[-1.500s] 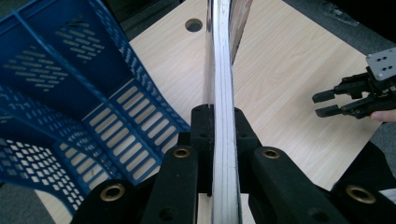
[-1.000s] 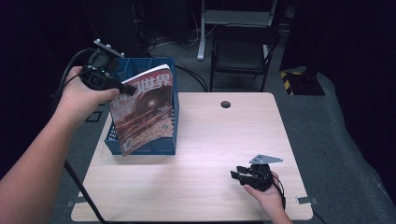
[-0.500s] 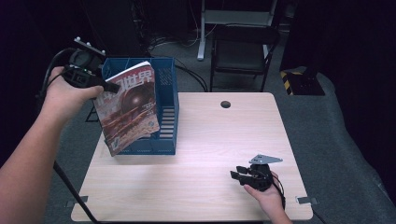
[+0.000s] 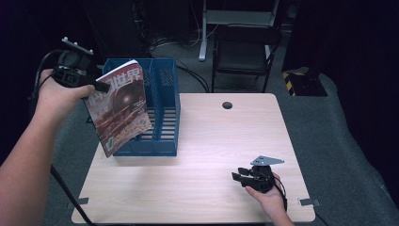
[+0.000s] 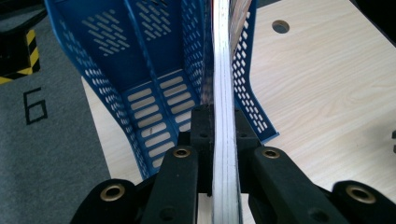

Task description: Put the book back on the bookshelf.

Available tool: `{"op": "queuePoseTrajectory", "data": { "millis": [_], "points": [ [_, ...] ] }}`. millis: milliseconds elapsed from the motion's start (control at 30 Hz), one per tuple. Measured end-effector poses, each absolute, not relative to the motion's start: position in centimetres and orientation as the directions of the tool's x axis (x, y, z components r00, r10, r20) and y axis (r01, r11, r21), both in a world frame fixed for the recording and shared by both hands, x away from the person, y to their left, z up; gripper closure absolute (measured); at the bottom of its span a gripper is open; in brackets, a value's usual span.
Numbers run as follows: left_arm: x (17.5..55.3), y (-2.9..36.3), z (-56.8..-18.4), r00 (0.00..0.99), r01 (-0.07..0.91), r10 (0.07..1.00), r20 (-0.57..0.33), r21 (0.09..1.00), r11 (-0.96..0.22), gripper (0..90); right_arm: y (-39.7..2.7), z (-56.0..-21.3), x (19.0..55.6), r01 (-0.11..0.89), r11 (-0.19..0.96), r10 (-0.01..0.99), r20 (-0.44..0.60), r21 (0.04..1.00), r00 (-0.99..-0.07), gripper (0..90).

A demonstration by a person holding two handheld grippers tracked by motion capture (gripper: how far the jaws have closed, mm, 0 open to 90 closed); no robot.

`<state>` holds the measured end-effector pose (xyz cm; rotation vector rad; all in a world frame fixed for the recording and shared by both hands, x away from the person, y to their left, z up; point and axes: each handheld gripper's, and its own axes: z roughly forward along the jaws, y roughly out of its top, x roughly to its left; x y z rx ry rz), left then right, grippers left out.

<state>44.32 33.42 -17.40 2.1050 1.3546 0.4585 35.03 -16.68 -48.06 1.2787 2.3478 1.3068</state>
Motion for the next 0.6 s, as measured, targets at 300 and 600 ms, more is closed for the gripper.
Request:
{"op": "queuePoseTrajectory", "data": {
  "millis": [300,600],
  "points": [
    [45.2,34.0,-18.0,0.324,0.731,0.944,-0.059,0.649,-0.21,84.0,-16.6,-48.1,35.0,0.601,0.252,0.745,0.245,0.758,-0.621,60.1],
    [46.2,34.2,-18.1,0.252,0.728,0.965,-0.079,0.672,-0.135,84.0,-16.7,-48.0,35.0,0.6,0.25,0.744,0.246,0.76,-0.621,60.1]
  ]
}}
